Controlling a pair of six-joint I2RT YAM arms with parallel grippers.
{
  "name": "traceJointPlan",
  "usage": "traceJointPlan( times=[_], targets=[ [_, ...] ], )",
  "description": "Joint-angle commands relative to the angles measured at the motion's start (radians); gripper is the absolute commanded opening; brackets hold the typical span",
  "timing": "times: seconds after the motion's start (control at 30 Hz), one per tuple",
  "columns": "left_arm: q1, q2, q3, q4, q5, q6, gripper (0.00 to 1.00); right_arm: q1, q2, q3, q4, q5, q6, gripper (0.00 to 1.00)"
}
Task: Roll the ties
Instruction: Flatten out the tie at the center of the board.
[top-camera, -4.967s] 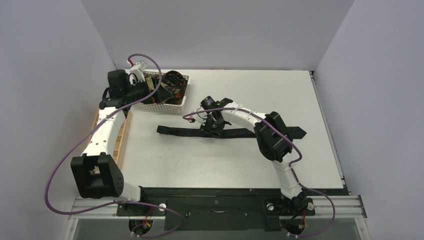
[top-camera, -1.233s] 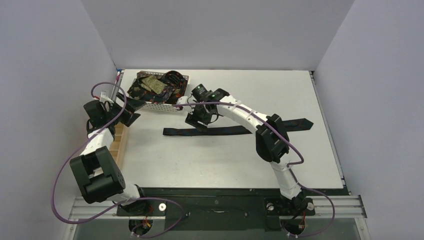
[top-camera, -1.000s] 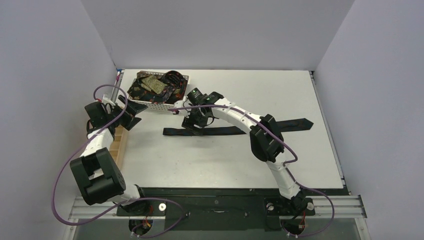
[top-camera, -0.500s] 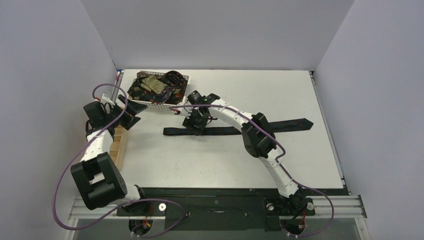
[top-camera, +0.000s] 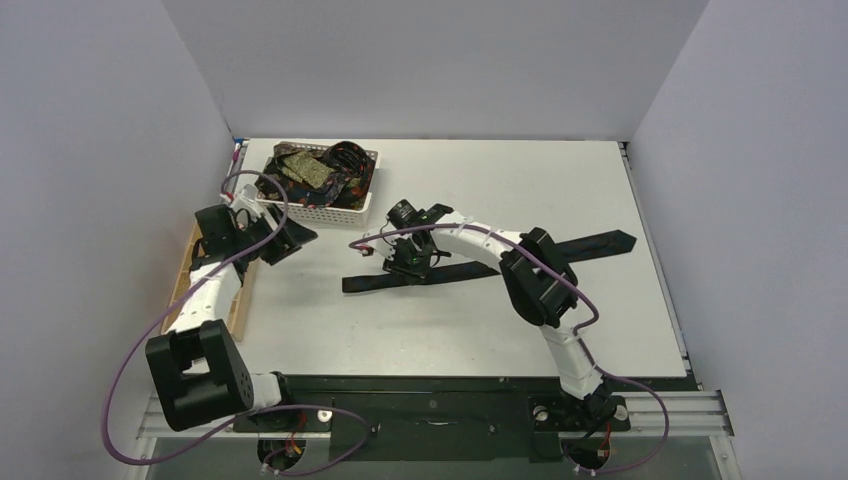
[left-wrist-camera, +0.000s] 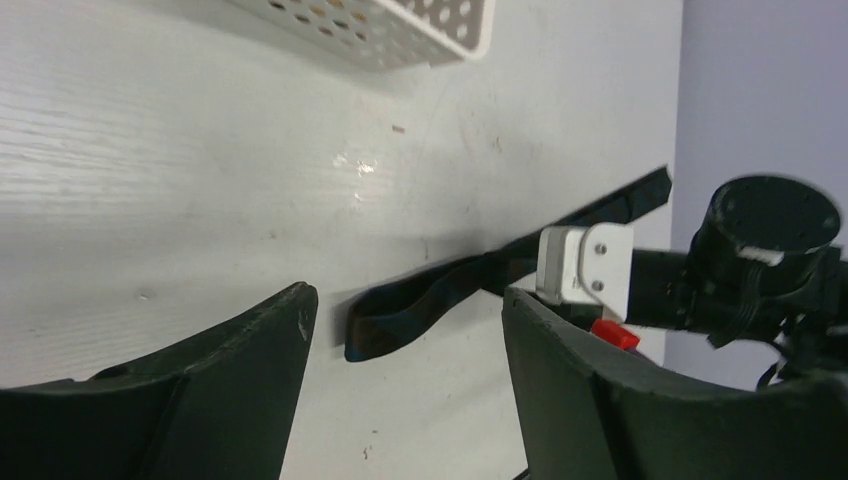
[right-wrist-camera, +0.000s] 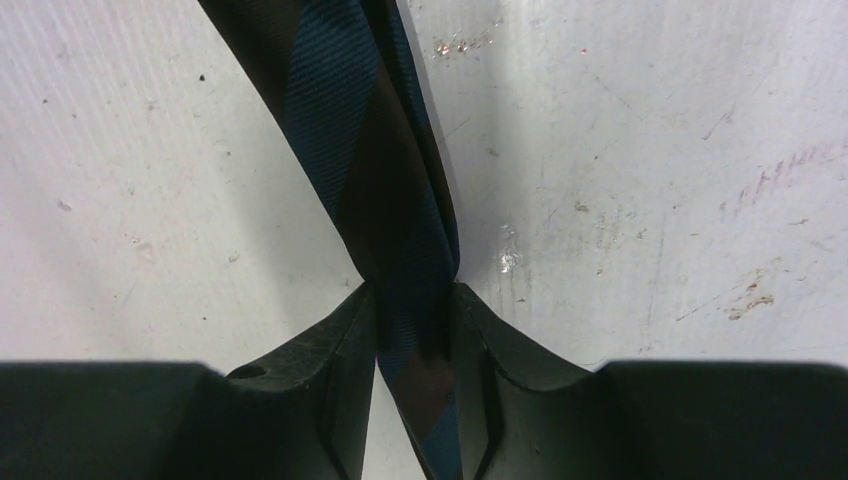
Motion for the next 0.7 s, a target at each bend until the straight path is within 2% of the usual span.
traceJointPlan(
  times=[0.0,0.07,0.1,0.13,0.2,0.27,0.33,0.37,0.4,0.43,0.47,0.5,0.53,0.57,0.6,0.63,0.67],
  targets=[
    [-0.117,-0.063,-0.026,-0.079,-0.046,0.152,0.68,0.002,0.009,-0.064,-0.070,-0.010,-0.033,0.29],
    [-0.162,-0.090,-0.011,-0.089,-0.050,0.249,0.72,-0.012,-0.012,-0.035,-0.069,-0.033,0.006,0.35],
    [-0.178,-0.097,-0.002,-0.103,-0.072,0.356,0.74,-0.031,-0.031,-0.026,-0.070,-0.065,0.022,0.38],
    [-0.206,-0.103,0.022,-0.140,-0.107,0.403,0.78,-0.042,-0.043,-0.003,-0.070,-0.086,0.066,0.44],
    [-0.215,-0.081,0.067,-0.206,-0.126,0.468,0.83,-0.083,-0.080,0.025,-0.065,-0.158,0.140,0.51],
    [-0.213,-0.016,0.106,-0.277,-0.101,0.455,0.84,-0.116,-0.119,0.036,-0.042,-0.223,0.231,0.53],
    [-0.217,0.014,0.086,-0.280,-0.048,0.356,0.81,-0.142,-0.159,0.027,0.006,-0.271,0.335,0.54],
    [-0.220,0.022,0.067,-0.263,-0.037,0.258,0.78,-0.145,-0.183,0.021,0.031,-0.292,0.378,0.54],
    [-0.220,0.022,0.015,-0.212,-0.031,0.207,0.77,-0.146,-0.202,0.004,0.085,-0.304,0.476,0.54],
    [-0.217,0.015,-0.016,-0.179,-0.035,0.112,0.74,-0.145,-0.215,-0.007,0.152,-0.322,0.532,0.52],
    [-0.214,0.007,-0.073,-0.114,-0.048,0.075,0.73,-0.144,-0.224,-0.039,0.193,-0.331,0.656,0.50],
    [-0.208,-0.015,-0.102,-0.085,-0.054,0.017,0.70,-0.142,-0.238,-0.060,0.281,-0.351,0.715,0.44],
    [-0.206,-0.022,-0.149,-0.046,-0.067,-0.017,0.68,-0.137,-0.249,-0.104,0.326,-0.368,0.842,0.40],
    [-0.205,-0.032,-0.168,-0.027,-0.067,-0.026,0.67,-0.132,-0.252,-0.148,0.420,-0.378,0.905,0.31],
    [-0.204,-0.033,-0.201,-0.014,-0.059,-0.041,0.66,-0.120,-0.252,-0.168,0.458,-0.388,1.011,0.26],
    [-0.207,-0.036,-0.215,0.008,-0.054,-0.045,0.65,-0.112,-0.248,-0.195,0.511,-0.392,1.050,0.18],
    [-0.208,-0.035,-0.238,0.019,-0.052,-0.049,0.65,-0.093,-0.234,-0.201,0.527,-0.400,1.105,0.14]
  ],
)
